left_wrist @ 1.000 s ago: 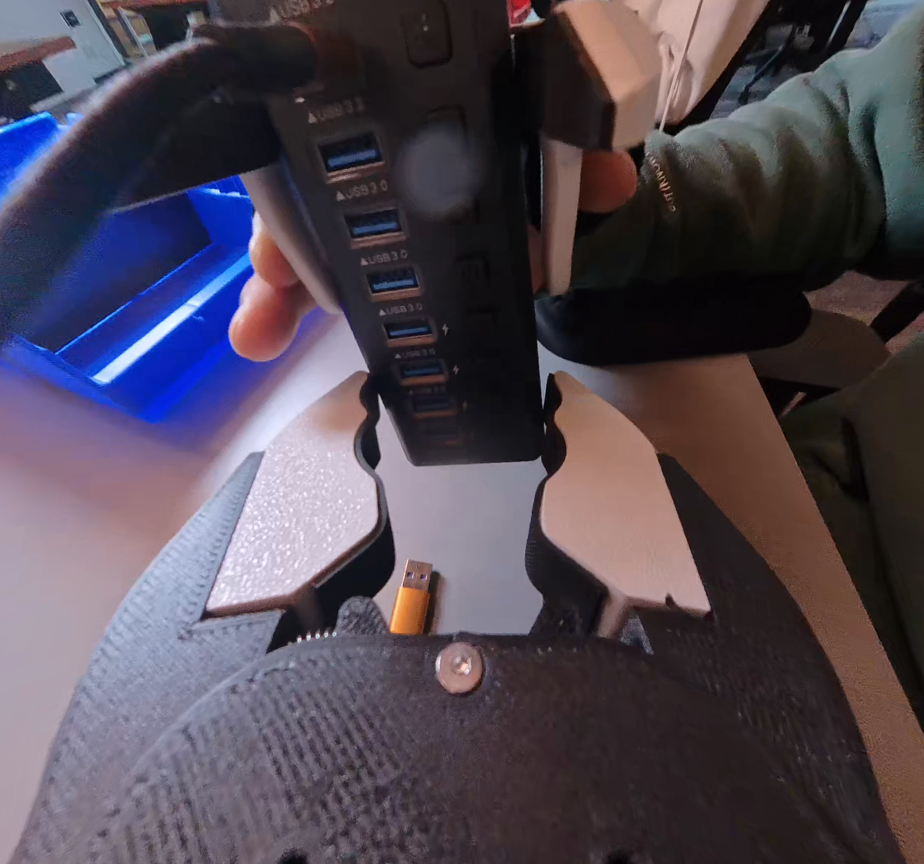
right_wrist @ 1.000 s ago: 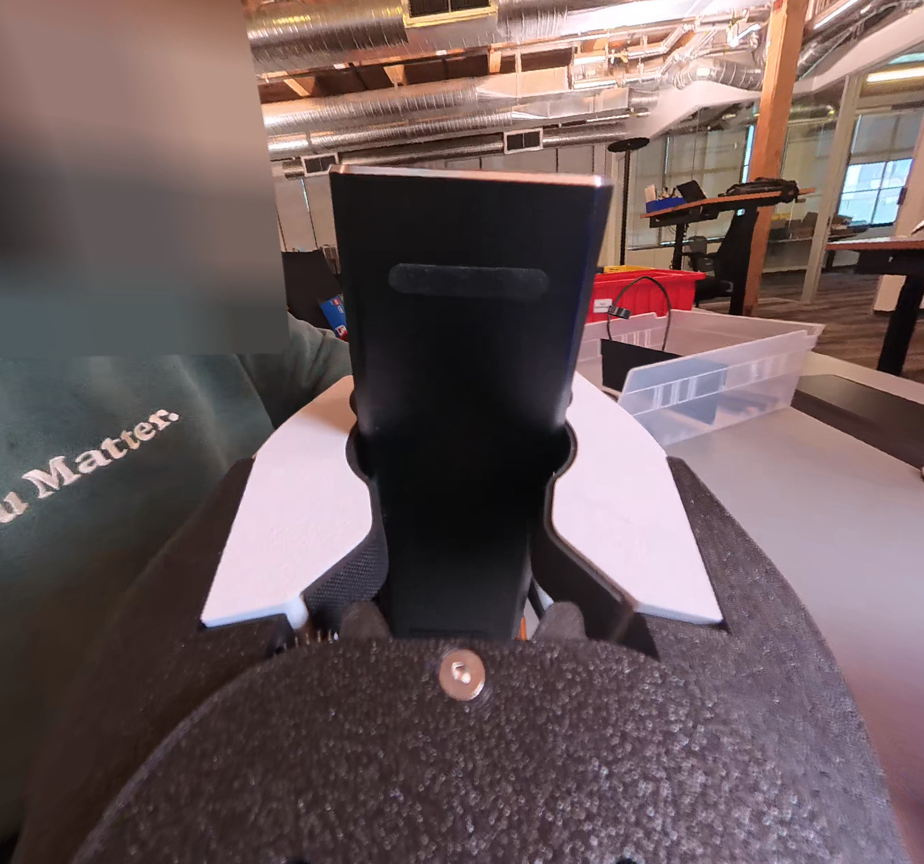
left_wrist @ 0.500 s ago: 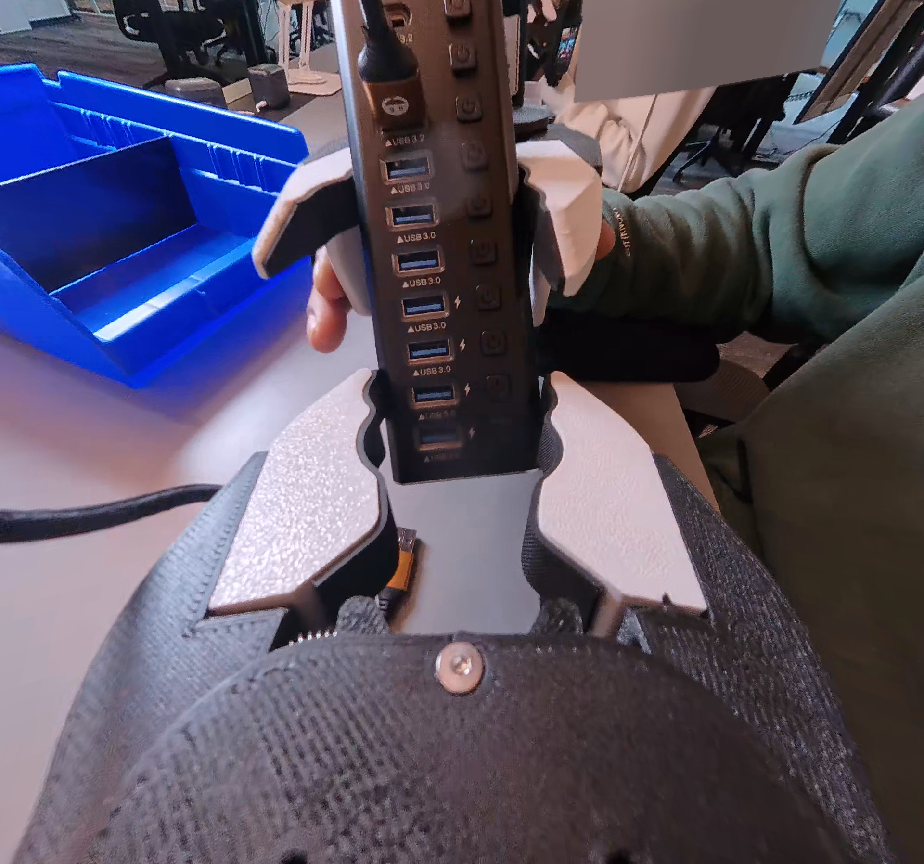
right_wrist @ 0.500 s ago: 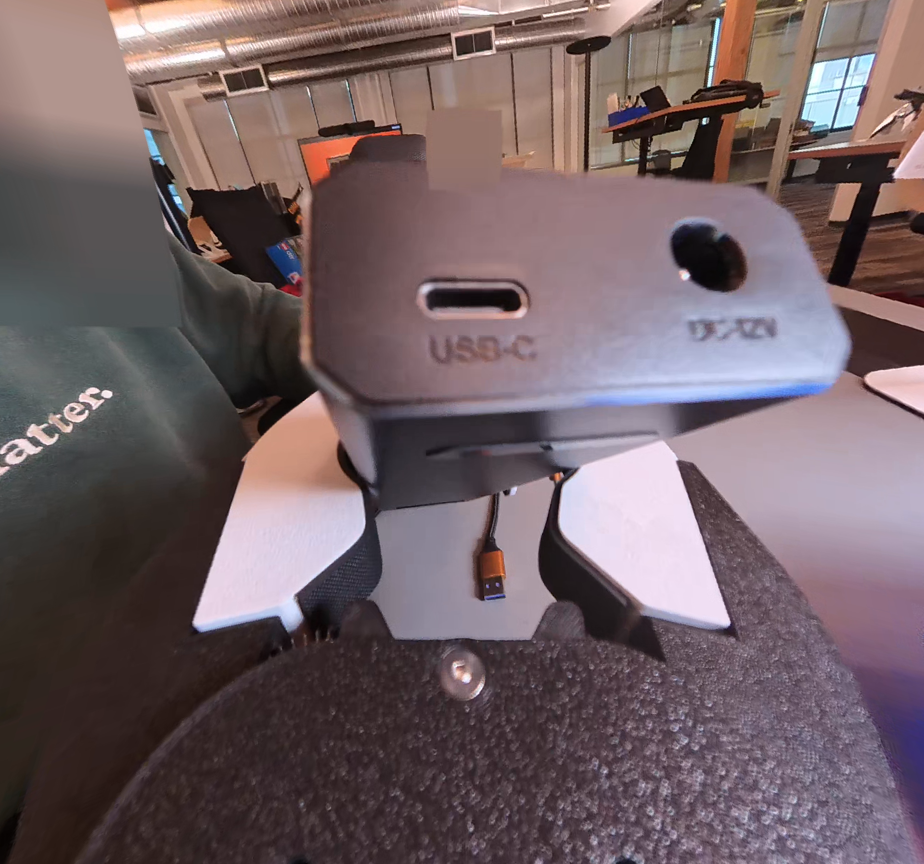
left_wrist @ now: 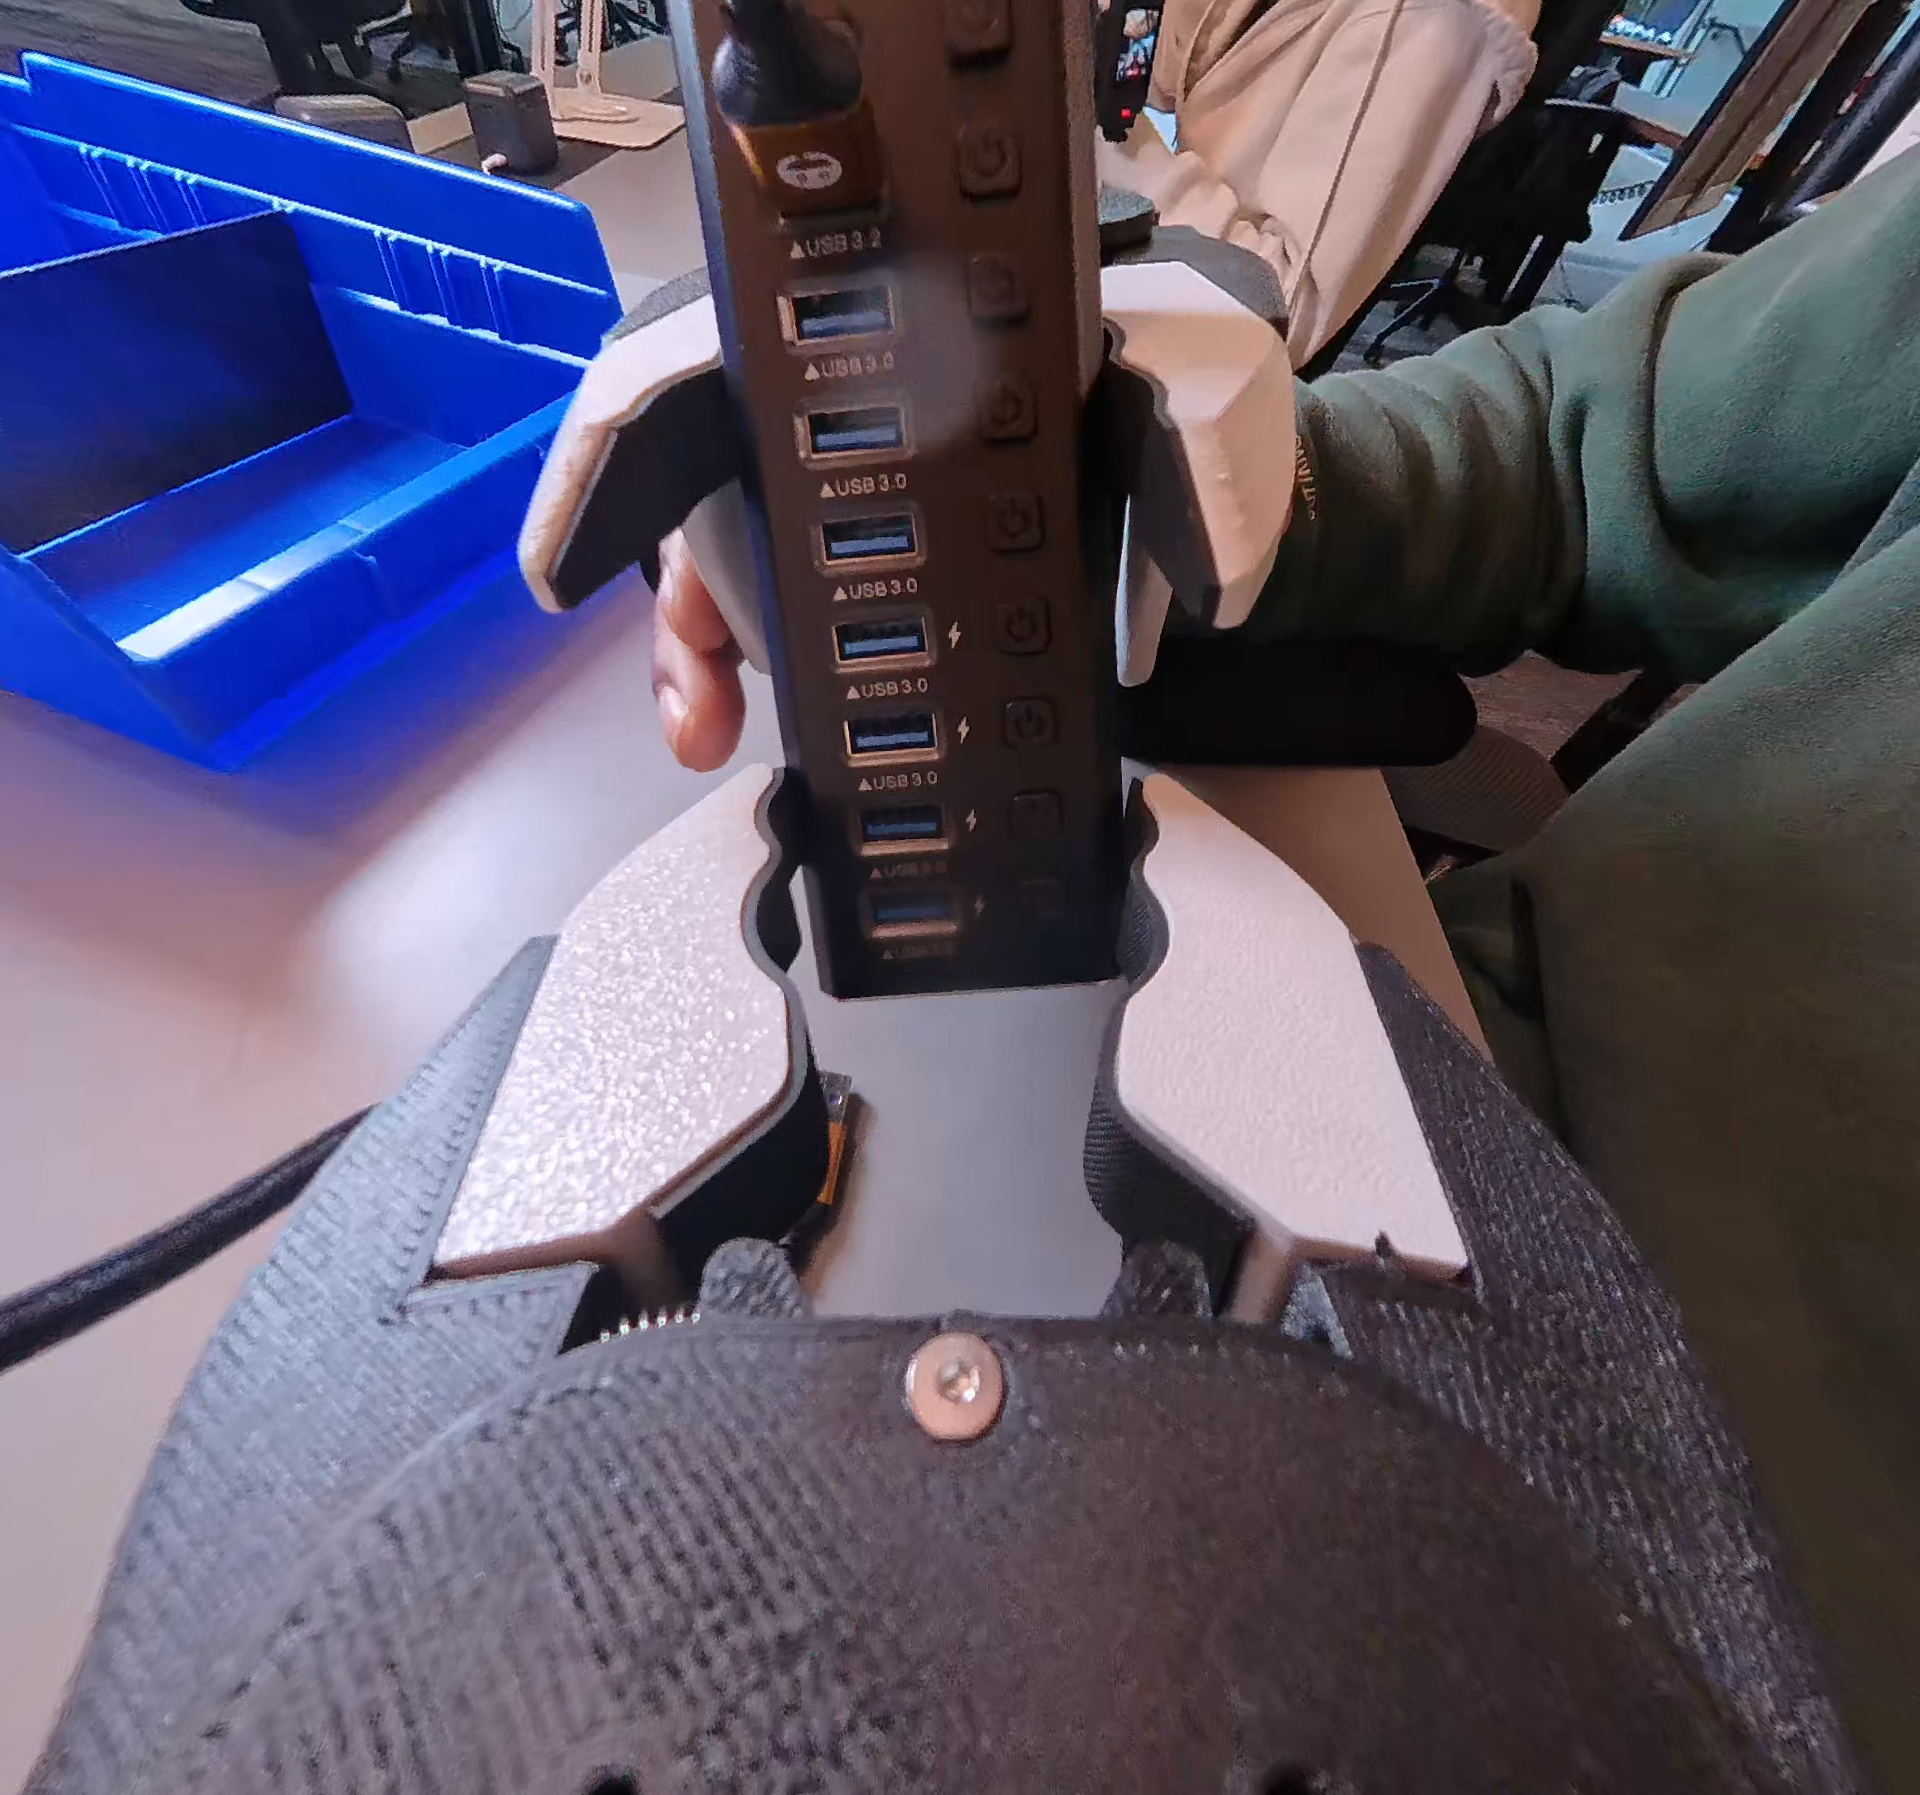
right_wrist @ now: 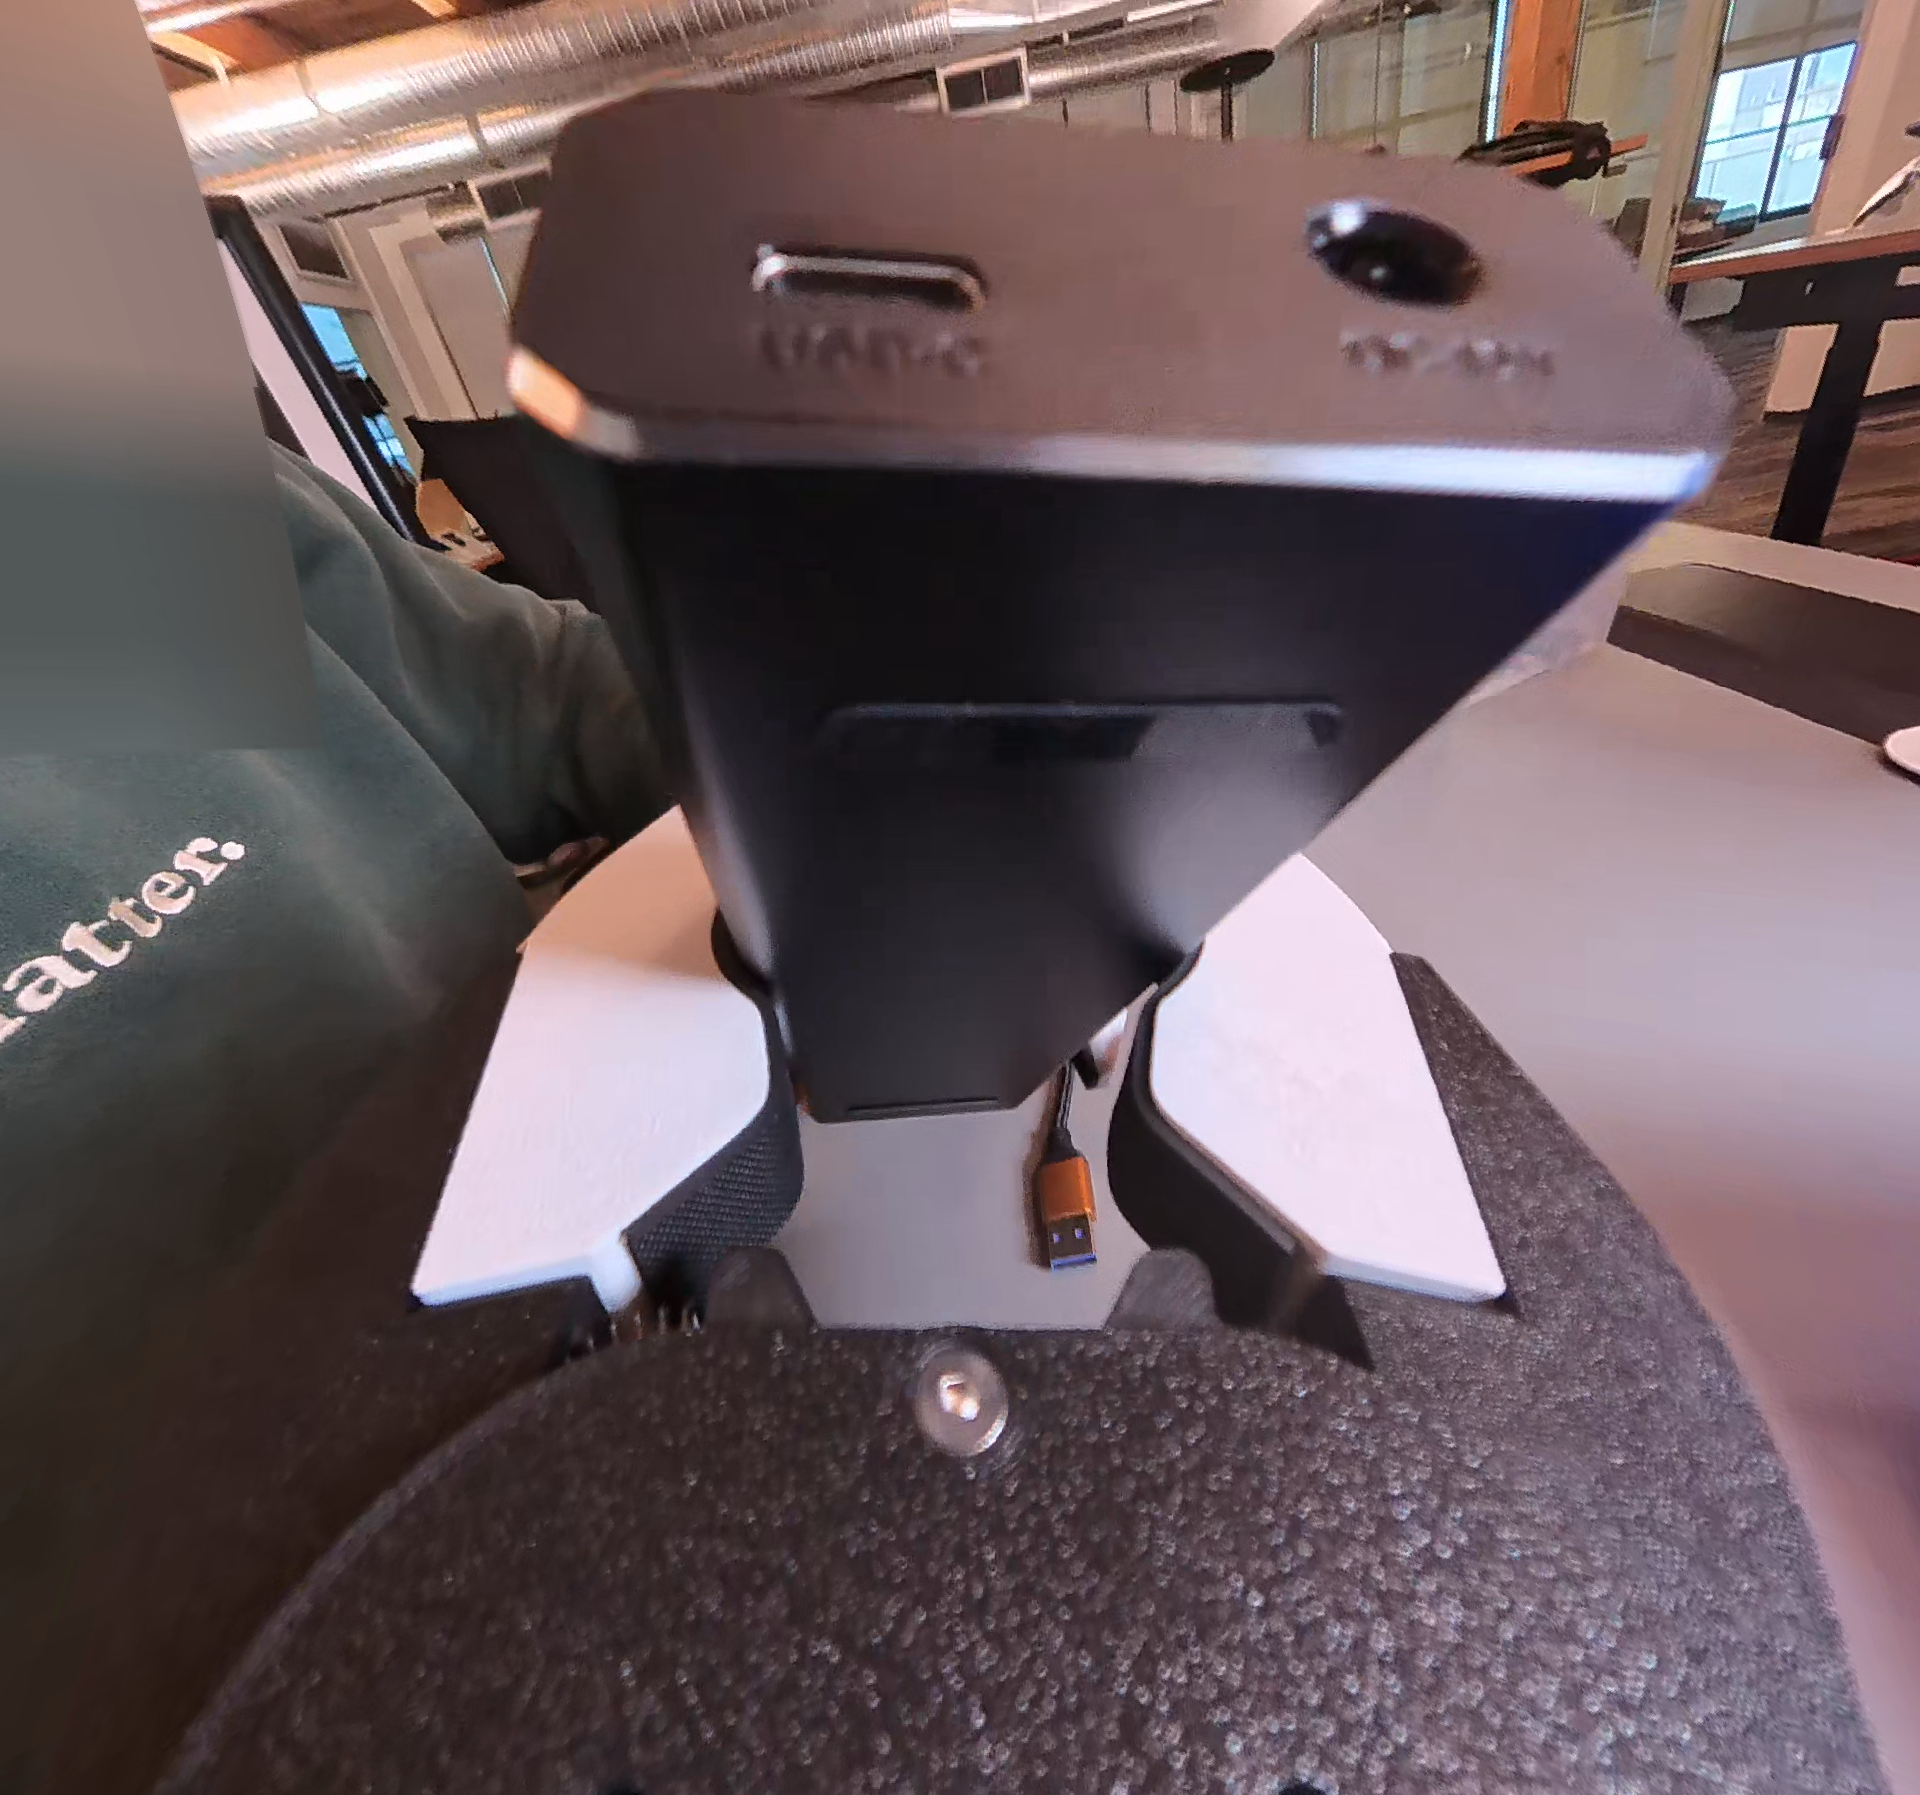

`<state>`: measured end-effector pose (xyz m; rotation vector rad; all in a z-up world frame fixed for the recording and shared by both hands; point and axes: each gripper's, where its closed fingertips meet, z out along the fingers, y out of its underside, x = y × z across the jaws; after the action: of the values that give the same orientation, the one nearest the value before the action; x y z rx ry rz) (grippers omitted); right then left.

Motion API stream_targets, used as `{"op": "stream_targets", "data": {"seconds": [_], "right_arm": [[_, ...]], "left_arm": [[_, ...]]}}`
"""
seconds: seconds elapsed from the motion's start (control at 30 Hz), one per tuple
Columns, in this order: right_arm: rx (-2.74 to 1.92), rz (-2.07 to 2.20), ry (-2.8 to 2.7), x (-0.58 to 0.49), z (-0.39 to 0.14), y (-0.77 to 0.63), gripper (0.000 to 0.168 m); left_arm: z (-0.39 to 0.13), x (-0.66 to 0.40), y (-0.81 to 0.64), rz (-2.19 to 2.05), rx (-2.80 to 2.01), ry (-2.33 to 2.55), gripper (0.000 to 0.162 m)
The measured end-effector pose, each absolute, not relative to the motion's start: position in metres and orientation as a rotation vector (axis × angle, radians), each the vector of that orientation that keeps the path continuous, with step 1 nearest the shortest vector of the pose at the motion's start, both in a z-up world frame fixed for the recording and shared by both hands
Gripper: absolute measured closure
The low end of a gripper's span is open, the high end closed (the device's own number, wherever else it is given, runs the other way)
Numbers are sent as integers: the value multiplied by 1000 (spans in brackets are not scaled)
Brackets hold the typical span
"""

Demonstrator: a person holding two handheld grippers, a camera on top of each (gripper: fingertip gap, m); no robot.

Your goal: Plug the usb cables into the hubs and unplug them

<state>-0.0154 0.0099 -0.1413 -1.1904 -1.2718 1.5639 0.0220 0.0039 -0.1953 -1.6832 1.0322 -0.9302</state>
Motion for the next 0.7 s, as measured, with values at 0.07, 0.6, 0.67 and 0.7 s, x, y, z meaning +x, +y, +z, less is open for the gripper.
{"op": "stream_targets", "data": {"seconds": [0.07, 0.6, 0.67, 0.7], "right_arm": [[-1202, 1547, -1300, -14, -144, 9, 95], [-1190, 1494, -1014, 20, -114, 63, 96], [-1201, 1491, -1021, 19, -117, 64, 96], [-1202, 1487, -1027, 18, -118, 63, 96]], "left_arm": [[-195, 20, 4, -908, -1679, 1048, 101], [-273, -41, -2, -493, -1920, 1514, 124], [-279, -38, 1, -505, -1940, 1509, 128], [-281, -36, 2, -511, -1949, 1504, 130]]}}
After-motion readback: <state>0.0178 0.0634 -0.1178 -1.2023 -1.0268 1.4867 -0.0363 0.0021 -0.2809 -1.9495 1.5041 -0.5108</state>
